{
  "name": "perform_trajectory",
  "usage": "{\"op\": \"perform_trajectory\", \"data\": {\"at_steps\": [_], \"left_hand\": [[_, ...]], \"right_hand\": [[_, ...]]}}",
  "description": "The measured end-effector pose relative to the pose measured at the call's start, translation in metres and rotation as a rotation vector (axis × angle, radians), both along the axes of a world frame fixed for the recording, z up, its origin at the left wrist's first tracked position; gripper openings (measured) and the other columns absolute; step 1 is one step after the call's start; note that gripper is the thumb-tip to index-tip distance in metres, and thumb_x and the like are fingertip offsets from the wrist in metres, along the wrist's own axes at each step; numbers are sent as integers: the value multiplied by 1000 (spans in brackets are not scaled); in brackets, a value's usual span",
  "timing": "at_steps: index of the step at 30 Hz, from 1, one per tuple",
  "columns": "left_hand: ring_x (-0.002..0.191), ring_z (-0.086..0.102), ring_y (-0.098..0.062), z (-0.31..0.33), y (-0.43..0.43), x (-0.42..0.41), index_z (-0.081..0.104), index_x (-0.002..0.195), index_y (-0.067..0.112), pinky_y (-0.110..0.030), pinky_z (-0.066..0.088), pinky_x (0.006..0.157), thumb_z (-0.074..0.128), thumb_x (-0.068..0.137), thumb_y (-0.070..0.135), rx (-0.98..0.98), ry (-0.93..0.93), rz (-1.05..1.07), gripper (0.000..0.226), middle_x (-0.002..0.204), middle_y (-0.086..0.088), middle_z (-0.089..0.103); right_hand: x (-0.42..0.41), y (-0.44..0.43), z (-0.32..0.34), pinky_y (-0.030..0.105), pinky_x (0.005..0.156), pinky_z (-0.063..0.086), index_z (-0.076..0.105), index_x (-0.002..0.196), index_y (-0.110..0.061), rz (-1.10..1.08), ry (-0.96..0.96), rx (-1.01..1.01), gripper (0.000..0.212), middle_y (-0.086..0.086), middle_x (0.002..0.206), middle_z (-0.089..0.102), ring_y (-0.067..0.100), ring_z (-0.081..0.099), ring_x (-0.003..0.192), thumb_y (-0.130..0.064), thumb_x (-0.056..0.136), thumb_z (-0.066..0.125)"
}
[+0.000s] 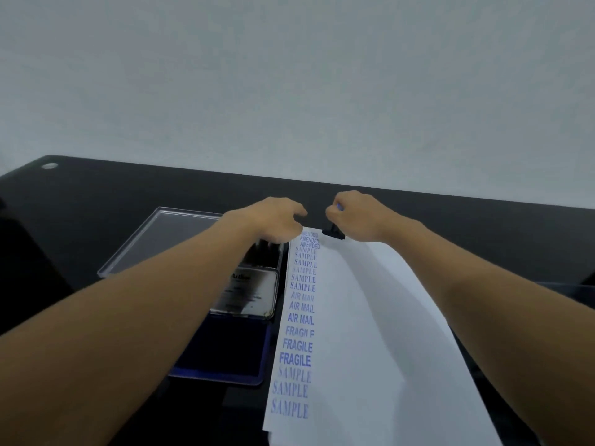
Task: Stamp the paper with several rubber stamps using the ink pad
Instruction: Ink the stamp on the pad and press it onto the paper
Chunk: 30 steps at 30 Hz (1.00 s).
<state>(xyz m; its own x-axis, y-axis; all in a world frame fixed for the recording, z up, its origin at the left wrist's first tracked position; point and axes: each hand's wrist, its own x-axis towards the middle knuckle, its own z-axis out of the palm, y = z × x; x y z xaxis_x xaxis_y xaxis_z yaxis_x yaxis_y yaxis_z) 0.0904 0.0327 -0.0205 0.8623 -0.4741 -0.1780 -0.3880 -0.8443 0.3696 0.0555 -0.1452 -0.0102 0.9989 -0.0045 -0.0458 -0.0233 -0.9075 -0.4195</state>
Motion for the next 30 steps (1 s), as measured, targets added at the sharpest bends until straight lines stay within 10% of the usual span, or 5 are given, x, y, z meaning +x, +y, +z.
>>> {"op": "perform_trajectory", "data": {"at_steps": [6,13,30], "left_hand": [[124,52,-22,-7,-5,3,51,142,24,-39,44,106,48,95,22,89,-22,-34,47,142,2,53],[81,54,-11,-4,-6,2,59,122,22,-28,43,66,53,92,19,65,-49,-45,31,98,7,56],[94,55,-18,-11,-6,7,57,106,26,-28,39,68,58,90,18,11,-79,-28,17,106,5,56]], "right_hand": [[10,0,-8,34,66,43,57,101,-7,15,-3,-32,25,11,98,64,21,53,75,-28,97,46],[15,4,-9,32,63,42,56,96,-10,38,-20,-62,21,7,92,62,19,54,72,-29,96,47],[11,5,-13,33,63,43,57,95,-10,40,-4,-65,22,6,90,62,20,54,74,-30,96,46]]}}
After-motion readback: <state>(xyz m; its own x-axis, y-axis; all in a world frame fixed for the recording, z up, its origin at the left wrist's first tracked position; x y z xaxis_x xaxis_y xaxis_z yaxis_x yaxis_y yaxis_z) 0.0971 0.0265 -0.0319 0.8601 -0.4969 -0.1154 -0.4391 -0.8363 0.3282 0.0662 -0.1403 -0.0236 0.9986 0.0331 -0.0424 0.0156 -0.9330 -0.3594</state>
